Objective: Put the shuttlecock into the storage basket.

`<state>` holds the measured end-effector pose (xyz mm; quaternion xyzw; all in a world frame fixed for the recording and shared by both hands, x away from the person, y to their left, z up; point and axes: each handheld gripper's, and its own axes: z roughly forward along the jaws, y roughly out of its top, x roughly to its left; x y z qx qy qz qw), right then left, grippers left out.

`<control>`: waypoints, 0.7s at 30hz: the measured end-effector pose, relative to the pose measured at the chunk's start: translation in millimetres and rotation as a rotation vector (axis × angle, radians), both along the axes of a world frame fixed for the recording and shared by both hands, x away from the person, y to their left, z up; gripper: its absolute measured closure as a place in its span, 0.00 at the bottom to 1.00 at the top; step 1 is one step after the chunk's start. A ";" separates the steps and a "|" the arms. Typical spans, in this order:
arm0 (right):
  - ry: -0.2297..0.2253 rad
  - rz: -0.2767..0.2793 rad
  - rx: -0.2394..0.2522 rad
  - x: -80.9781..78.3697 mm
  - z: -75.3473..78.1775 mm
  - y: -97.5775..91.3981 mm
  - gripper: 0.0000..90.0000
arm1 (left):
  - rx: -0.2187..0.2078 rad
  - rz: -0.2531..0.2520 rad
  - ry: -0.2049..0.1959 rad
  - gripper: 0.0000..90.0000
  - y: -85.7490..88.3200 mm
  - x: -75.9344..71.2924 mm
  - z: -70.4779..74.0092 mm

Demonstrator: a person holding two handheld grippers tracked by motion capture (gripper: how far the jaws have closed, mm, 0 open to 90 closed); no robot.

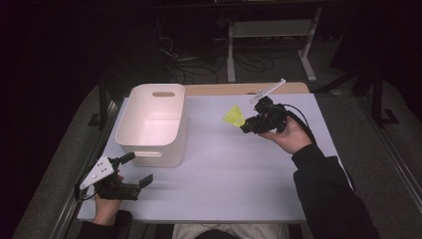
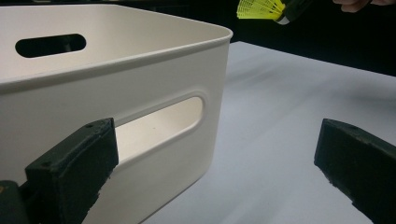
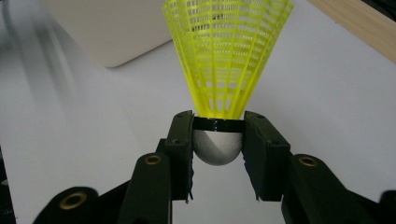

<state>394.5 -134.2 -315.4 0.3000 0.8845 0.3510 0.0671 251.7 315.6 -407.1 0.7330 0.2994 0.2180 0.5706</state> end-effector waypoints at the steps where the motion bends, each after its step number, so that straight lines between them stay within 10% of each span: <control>1: -0.001 0.000 0.001 -0.1 0.7 0.4 0.70 | 0.000 0.000 0.000 0.00 0.0 0.0 0.0; 21: -0.016 0.036 0.004 0.4 10.2 17.9 0.70 | 0.001 -0.001 -0.001 0.00 0.1 0.0 0.1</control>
